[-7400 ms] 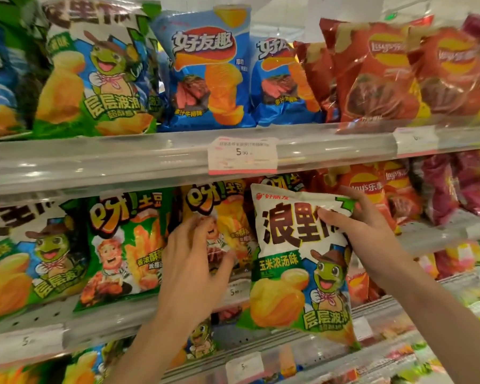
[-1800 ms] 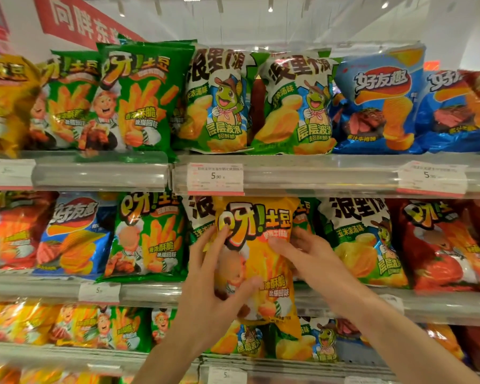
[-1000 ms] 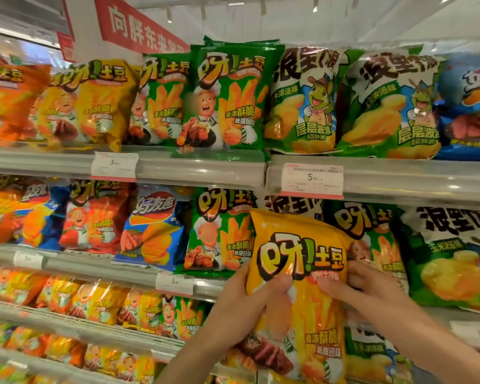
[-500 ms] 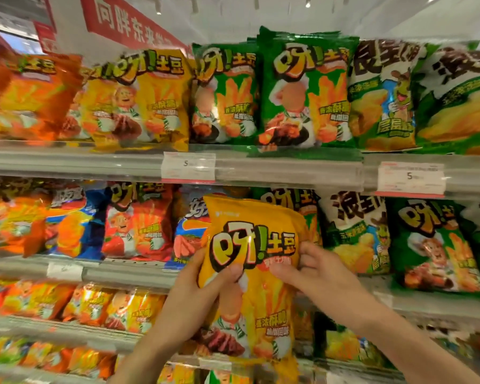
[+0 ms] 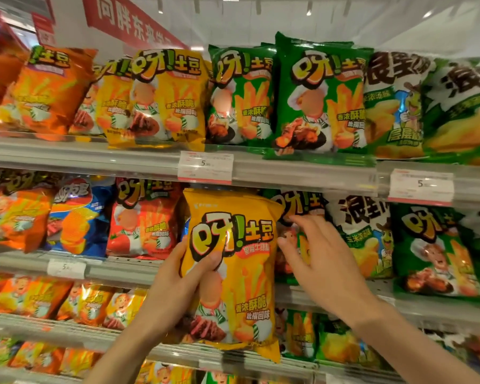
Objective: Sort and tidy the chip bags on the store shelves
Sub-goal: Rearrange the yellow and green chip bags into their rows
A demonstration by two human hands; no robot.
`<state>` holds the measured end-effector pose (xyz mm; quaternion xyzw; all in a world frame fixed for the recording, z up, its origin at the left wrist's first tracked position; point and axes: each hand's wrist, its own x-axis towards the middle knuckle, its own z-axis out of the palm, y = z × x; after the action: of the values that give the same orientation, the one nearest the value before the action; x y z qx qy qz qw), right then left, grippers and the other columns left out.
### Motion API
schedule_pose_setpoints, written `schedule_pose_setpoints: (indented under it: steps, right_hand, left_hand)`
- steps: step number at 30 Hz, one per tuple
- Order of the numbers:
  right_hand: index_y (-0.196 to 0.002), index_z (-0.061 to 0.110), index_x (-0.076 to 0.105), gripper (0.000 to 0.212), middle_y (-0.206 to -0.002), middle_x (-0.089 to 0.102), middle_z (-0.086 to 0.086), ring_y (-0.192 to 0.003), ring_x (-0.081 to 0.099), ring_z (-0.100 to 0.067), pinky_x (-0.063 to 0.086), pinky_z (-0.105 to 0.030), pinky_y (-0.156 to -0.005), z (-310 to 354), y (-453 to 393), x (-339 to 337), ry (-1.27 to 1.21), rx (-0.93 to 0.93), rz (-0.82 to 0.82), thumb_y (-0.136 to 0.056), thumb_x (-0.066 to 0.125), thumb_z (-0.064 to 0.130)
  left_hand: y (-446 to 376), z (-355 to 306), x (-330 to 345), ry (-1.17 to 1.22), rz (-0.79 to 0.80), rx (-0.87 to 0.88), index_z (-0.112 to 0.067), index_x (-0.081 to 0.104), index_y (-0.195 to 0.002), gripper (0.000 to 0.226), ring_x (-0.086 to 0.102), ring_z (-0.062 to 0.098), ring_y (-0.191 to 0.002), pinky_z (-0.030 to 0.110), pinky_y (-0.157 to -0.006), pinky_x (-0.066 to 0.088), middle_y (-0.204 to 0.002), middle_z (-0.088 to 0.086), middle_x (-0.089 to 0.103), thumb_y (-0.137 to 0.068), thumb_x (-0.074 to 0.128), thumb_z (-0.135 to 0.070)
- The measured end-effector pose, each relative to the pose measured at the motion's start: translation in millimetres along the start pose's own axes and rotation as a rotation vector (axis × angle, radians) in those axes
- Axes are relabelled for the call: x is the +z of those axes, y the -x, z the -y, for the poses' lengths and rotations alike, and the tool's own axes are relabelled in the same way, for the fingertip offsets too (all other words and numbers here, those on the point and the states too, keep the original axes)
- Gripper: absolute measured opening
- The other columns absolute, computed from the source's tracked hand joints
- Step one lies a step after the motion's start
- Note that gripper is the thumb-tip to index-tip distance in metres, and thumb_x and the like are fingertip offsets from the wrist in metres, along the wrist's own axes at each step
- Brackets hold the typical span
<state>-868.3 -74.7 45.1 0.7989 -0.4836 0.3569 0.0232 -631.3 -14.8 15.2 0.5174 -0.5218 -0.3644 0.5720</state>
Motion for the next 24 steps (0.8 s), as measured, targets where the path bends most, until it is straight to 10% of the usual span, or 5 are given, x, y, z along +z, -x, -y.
schedule_pose_setpoints:
  steps: [10,24]
  right_hand:
    - [-0.144,0.005,0.038,0.074,-0.143,0.042,-0.024,-0.133,0.041,-0.041,0.045,-0.051,-0.103,-108,2,-19,0.354,0.221,-0.118,-0.093,0.053,0.055]
    - [-0.157,0.018,-0.007,0.109,-0.166,-0.007,-0.012,-0.153,0.003,-0.033,0.024,-0.059,-0.118,-131,-14,-3,0.176,0.472,-0.072,-0.084,0.053,0.073]
  left_hand:
    - [-10,-2,65,0.006,0.042,0.050,-0.049,0.061,-0.121,0.050,0.068,0.004,-0.107,0.041,-0.095,0.053,-0.116,-0.021,0.071,-0.076,0.073,-0.067]
    - [-14,-13,90,0.012,0.003,0.043,-0.046,0.064,-0.116,0.039,0.067,-0.002,-0.099,0.029,-0.083,0.051,-0.110,-0.026,0.070,-0.078,0.068,-0.050]
